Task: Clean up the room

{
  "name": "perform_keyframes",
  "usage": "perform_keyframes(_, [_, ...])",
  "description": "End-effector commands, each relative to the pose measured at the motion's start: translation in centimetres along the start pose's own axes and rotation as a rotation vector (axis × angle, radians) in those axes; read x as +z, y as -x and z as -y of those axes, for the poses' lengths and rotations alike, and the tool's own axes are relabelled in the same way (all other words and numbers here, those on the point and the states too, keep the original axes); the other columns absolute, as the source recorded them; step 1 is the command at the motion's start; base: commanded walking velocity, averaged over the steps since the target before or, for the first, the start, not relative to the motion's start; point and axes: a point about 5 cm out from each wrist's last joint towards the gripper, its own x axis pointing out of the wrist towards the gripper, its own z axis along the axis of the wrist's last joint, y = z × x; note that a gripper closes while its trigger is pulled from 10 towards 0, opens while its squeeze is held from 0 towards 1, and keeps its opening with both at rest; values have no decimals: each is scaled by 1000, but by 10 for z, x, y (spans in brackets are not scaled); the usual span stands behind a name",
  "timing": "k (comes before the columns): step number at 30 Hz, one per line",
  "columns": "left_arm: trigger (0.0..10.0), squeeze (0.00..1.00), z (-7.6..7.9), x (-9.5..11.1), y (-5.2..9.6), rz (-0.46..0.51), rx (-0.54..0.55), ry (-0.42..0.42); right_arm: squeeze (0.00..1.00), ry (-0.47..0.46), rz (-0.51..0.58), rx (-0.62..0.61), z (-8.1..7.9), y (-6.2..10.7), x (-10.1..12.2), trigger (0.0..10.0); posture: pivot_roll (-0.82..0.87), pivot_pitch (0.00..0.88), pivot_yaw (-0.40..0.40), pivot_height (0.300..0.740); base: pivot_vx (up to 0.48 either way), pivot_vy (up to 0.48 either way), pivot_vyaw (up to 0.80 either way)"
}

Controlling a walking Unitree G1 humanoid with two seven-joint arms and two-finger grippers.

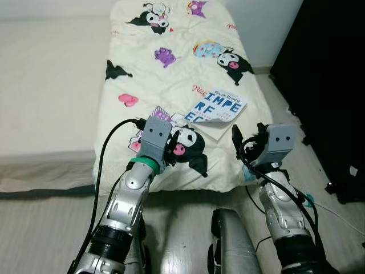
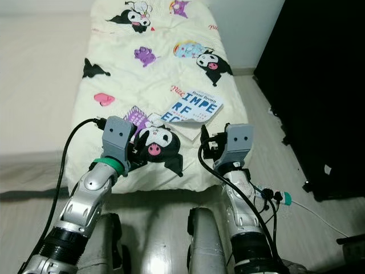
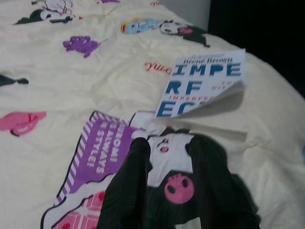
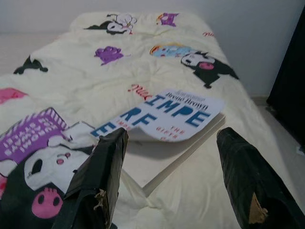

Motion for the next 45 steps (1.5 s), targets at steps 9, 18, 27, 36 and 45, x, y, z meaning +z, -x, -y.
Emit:
perform_keyframes(9, [10000,0,1,-7,2,-33,-1,-5,0,-97,-19,-15,3,2,-5,10000,-43,62,60,555,0,0,0])
perform_keyframes(18, [10000,0,1,-8,6,-39,-1,-7,824,-392,-6,-39,15,-13,-2,10000,-24,82,63,555,0,0,0])
perform_keyframes(27, [10000,0,2,-7,10,-40,6,-8,1000,-638,-82,77,8,-28,-10,10000,15,112,50,555,0,0,0])
perform_keyframes(36, [10000,0,0,-6,16,-49,17,-12,0,-821,-125,46,19,-42,-15,10000,58,155,52,555,0,0,0])
perform_keyframes(45, [10000,0,-1,-3,27,-60,10,-25,0,-881,-125,-67,41,-45,-16,10000,106,215,73,555,0,0,0])
